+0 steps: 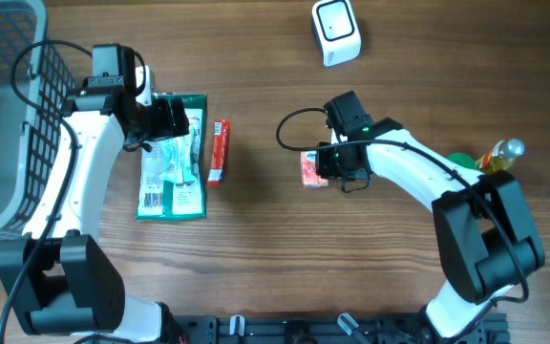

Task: Scan the item barcode
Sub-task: 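Lower the right gripper and grasp the Kleenex pack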

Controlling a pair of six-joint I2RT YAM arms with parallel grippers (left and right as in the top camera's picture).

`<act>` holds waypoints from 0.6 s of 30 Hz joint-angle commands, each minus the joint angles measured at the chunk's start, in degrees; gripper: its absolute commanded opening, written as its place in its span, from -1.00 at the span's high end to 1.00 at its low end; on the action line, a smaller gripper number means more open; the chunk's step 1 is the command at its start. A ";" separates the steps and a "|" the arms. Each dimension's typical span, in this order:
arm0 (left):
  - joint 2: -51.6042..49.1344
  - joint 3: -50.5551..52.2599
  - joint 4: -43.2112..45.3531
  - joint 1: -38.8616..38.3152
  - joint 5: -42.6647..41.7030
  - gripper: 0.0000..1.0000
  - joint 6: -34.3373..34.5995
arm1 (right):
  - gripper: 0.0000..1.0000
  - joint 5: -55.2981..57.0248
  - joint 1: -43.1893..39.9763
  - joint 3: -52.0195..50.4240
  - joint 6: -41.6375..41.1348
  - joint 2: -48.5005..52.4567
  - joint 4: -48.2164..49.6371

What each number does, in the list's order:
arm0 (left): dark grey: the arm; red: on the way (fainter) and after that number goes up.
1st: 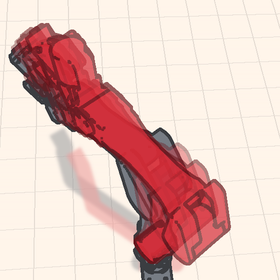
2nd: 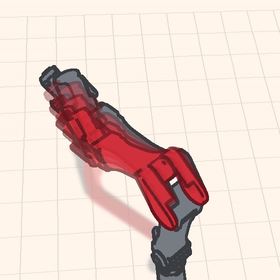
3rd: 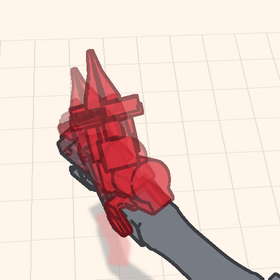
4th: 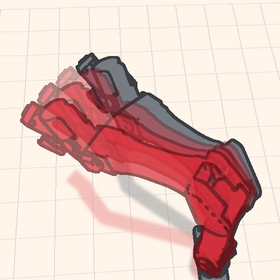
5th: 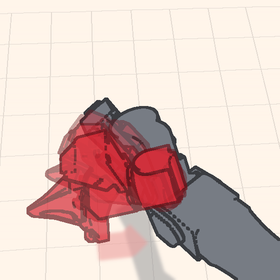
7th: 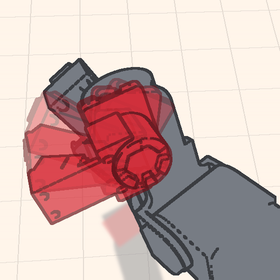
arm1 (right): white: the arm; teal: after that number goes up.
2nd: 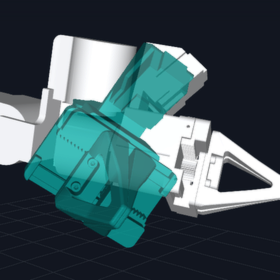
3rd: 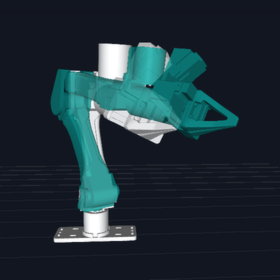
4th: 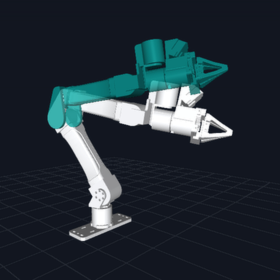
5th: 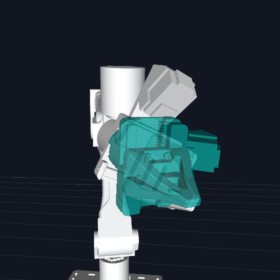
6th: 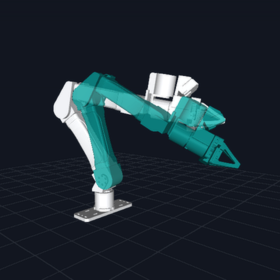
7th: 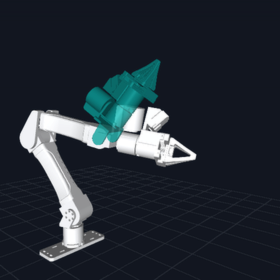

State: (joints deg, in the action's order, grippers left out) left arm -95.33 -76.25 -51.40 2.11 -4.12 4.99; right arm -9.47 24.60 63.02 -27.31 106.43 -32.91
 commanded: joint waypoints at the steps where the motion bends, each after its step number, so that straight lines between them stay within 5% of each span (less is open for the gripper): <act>1: 0.72 -0.59 -0.04 0.26 0.35 -1.00 -0.07 | 0.53 -2.89 -0.09 -0.79 -1.42 4.07 0.92; 4: 0.72 -0.59 -0.04 0.26 0.35 -1.00 -0.07 | 0.64 -3.43 -0.09 -0.79 -1.42 4.42 1.18; 6: 0.72 -0.59 -0.04 0.26 0.35 -1.00 -0.09 | 0.92 -3.80 -0.11 -0.79 -1.40 4.42 1.16; 10: 0.72 -0.59 -0.04 0.26 0.35 -1.00 -0.09 | 0.91 -9.84 -1.97 -0.61 2.84 2.38 1.05; 18: 0.72 -0.59 -0.04 0.26 0.35 -1.00 -0.09 | 0.91 -56.28 -13.62 -0.63 24.24 -3.48 -2.23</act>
State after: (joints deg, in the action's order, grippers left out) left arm -95.33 -76.25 -51.40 2.11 -4.12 4.99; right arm -44.58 13.06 63.02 -13.21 104.84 -33.65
